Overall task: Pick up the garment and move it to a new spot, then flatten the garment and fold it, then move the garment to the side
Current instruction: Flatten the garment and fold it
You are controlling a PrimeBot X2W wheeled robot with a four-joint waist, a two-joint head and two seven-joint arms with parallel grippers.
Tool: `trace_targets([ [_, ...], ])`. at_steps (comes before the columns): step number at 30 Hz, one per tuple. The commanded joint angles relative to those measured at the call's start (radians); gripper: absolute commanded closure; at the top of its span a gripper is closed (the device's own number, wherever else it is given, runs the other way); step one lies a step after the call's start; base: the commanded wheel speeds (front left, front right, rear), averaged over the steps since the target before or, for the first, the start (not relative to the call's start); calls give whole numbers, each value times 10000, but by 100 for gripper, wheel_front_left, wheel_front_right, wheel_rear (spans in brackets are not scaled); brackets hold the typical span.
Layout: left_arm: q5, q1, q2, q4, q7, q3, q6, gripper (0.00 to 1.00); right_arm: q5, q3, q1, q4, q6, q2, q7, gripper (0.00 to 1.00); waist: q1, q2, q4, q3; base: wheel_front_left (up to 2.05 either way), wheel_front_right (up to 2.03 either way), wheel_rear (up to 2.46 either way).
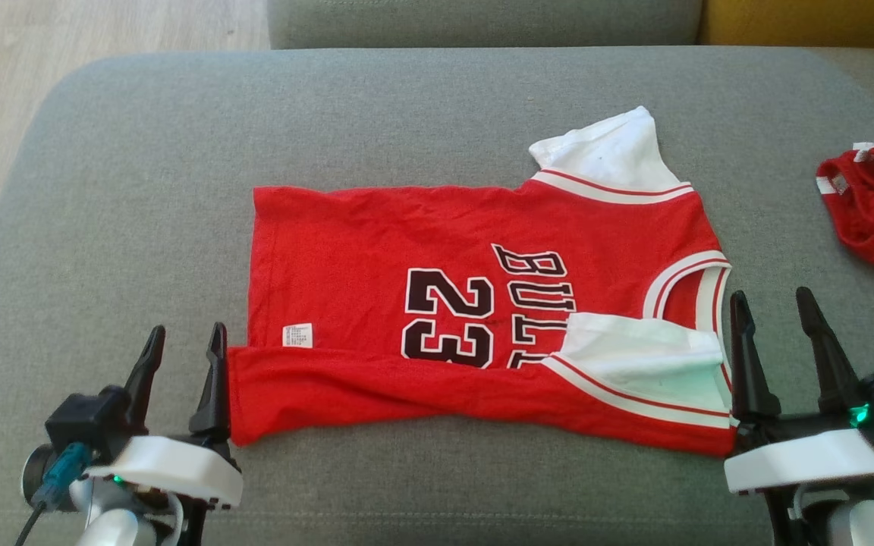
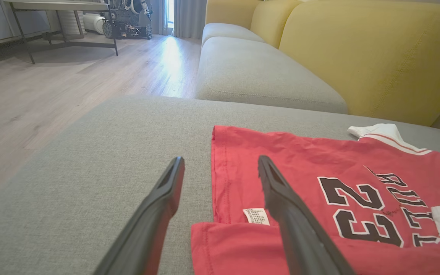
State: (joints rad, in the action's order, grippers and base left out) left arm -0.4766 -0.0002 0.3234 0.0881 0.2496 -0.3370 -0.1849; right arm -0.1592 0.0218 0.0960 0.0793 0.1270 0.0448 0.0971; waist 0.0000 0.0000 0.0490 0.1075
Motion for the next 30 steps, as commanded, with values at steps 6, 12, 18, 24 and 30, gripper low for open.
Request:
trace_targets([
  [6,25,-292,175,-116,94,392,30,0,-187,-51,-8,96,37,56,18,0,0,0,11,-64,0,0,0],
  [12,-182,-15,126,199,-296,114,196,0,-175,166,480,-185,37,55,-632,0,0,0,-6,-39,0,0,0],
  [18,-614,228,-75,1062,-744,-147,477,0,-310,119,883,-546,37,55,-1483,0,0,0,-71,260,0,0,0],
  [24,-1090,-74,-289,2126,-1004,-226,922,0,-345,81,814,-1185,37,55,-2166,0,0,0,-52,651,0,0,0],
  [30,-1326,-537,-375,2925,-990,-210,1274,0,-350,195,654,-1720,37,55,-2465,0,0,0,-25,927,0,0,0],
])
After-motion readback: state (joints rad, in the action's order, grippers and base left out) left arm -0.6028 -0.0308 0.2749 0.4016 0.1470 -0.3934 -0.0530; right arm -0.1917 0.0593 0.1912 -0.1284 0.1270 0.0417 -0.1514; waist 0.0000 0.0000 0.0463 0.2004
